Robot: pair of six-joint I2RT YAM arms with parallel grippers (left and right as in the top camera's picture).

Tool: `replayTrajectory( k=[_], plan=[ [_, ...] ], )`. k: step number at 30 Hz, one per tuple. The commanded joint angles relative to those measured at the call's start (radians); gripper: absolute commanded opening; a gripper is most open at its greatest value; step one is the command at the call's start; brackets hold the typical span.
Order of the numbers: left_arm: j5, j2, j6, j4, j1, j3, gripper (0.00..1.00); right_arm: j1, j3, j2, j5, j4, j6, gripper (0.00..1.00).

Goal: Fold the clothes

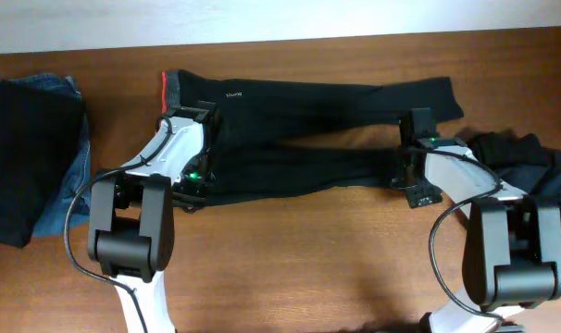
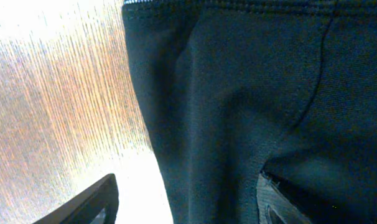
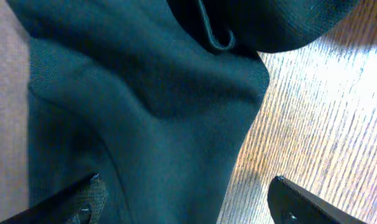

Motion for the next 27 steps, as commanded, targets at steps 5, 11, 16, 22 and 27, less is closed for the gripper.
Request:
replayTrajectory(
  k=[5, 11, 16, 22, 27],
  plan=[
    [-0.015, 0.0, 0.013, -0.024, 0.002, -0.008, 0.76, -0.003, -0.005, 0.023, -0.006, 0.002, -0.079, 0.57],
    [-0.011, 0.0, 0.02, -0.072, 0.0, -0.008, 0.79, -0.003, -0.004, 0.023, -0.032, -0.006, -0.153, 0.29],
    [-0.015, 0.0, 0.051, -0.087, 0.0, -0.008, 0.77, -0.003, -0.004, 0.023, -0.032, -0.018, -0.186, 0.07],
    [-0.011, 0.0, 0.242, -0.067, 0.0, -0.008, 0.99, -0.003, -0.004, 0.023, -0.032, -0.02, -0.209, 0.04],
    [0.05, 0.0, 0.27, -0.048, 0.0, -0.008, 0.92, -0.003, -0.005, 0.023, -0.032, -0.021, -0.211, 0.05]
  ],
)
